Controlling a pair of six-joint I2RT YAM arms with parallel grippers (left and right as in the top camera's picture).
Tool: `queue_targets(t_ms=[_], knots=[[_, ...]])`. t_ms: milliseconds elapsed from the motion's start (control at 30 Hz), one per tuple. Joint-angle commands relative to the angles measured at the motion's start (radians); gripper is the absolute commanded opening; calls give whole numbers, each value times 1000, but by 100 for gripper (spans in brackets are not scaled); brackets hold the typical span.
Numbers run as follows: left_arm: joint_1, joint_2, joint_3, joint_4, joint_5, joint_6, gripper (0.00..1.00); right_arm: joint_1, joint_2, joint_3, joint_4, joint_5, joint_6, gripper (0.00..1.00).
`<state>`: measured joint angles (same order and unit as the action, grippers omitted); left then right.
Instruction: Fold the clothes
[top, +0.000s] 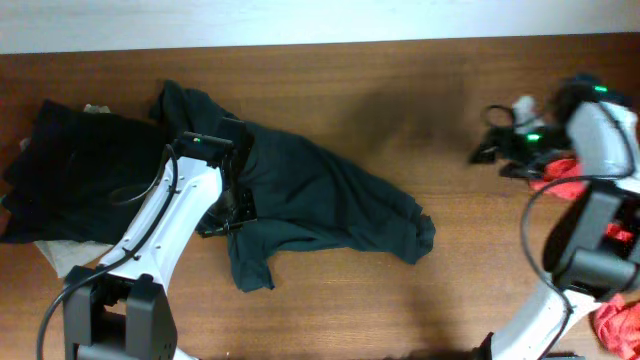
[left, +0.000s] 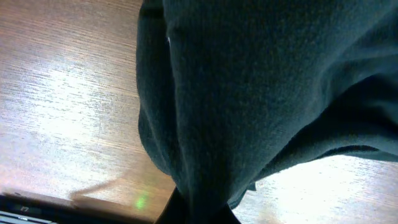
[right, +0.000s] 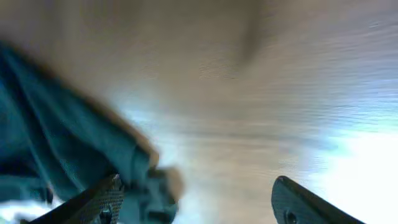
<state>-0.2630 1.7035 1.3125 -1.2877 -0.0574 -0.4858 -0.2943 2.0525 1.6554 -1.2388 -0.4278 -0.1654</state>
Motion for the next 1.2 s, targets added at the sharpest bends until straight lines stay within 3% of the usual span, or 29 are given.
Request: queue_targets(t_ms=[0, 167, 233, 267, 333, 433, 467, 567, 600, 633, 667, 700, 733, 767, 833, 933, 1167], knots=[[-1, -3, -3, 4, -11, 16, 2, 224, -17, -101, 28, 175, -35, 81], [-1, -3, -3, 4, -11, 16, 2, 441, -15, -303, 206, 211, 57, 85], [-1, -3, -3, 5, -11, 17, 2, 481, -15, -330, 243, 211, 70, 80], [-1, -3, -3, 5, -11, 16, 2, 503, -15, -339, 258, 211, 72, 71], [-1, -3, -3, 4, -11, 17, 2, 523, -15, -340, 294, 251, 144, 4], [-1, -3, -3, -6, -11, 17, 2, 488, -16, -279, 310, 448, 285, 4], [-1, -3, -3, -11, -11, 17, 1, 450, -16, -184, 270, 536, 306, 4], [-1, -3, -3, -14, -11, 17, 1, 304, -16, 246, 163, 609, 316, 4], [-1, -3, -3, -14, -11, 17, 1, 212, -16, 480, 168, 619, 375, 4], [-1, -3, -3, -14, -11, 17, 1, 161, -16, 586, 175, 597, 403, 4], [-1, -3, -3, -10, -11, 16, 1, 123, -16, 649, 177, 547, 403, 17], [-1, -3, -3, -1, -11, 16, 1, 80, -16, 690, 165, 480, 401, 64], [-1, -3, -3, 21, -11, 16, 7, 62, -16, 691, 123, 444, 382, 87], [-1, -3, -3, 38, -11, 16, 9, 55, -12, 683, 67, 435, 364, 98], [-1, -3, -3, 102, -11, 16, 13, 64, 3, 615, -65, 436, 319, 99], [-1, -3, -3, 163, -11, 16, 13, 95, 3, 470, -130, 354, 268, 100], [-1, -3, -3, 162, -11, 17, 13, 347, 3, 64, -58, 122, 64, 100]])
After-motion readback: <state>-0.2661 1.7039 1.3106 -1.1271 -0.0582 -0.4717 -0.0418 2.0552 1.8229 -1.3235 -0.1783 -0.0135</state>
